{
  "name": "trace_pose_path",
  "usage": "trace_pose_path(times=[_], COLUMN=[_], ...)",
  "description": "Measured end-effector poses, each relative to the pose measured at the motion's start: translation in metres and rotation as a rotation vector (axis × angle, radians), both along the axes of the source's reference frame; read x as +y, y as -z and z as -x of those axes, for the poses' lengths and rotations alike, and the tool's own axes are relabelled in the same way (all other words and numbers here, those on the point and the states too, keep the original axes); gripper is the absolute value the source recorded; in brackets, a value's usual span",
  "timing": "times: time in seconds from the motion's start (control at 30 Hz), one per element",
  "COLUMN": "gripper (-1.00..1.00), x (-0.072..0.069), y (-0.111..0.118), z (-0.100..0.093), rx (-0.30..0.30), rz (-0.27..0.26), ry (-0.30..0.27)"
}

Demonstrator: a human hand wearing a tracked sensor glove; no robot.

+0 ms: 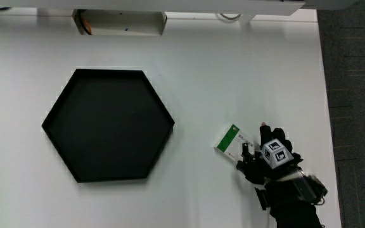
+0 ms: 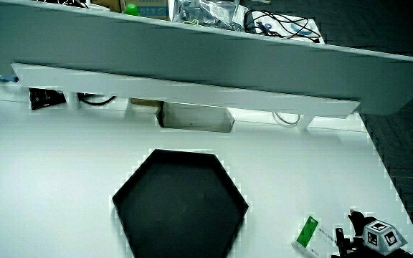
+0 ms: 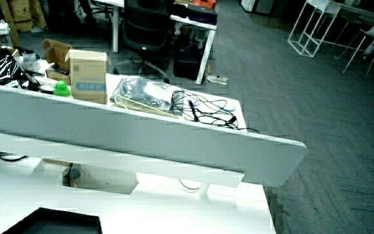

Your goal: Pick medicine from desk

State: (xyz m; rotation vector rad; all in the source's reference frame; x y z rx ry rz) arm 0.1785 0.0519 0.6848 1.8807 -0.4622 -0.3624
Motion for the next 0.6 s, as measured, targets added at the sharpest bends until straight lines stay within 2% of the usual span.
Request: trace_pose_path(times=[0.03, 0.1, 0.13, 0.2, 0.27, 0.4, 0.47, 0.6], gripper=[0.27, 0.4, 0.47, 0.6, 0.73, 1.0, 1.0, 1.0], x=[0.0, -0.001, -0.001, -0.002, -0.002, -0.002, -0.002, -0.003], y=[-0.002, 0.002, 0.0, 0.004, 0.005, 0.015, 0.018, 0.032], z=[-0.001, -0.002, -0.002, -0.001, -0.001, 0.0, -0.002, 0.0], rx=[0.023, 0.015, 0.022, 0.027, 0.074, 0.049, 0.04, -0.016], rz=[-0.002, -0.046, -0.02, -0.066, -0.12, -0.19, -0.206, -0.246], ry=[0.006, 0.001, -0.006, 0.018, 0.041, 0.063, 0.053, 0.052])
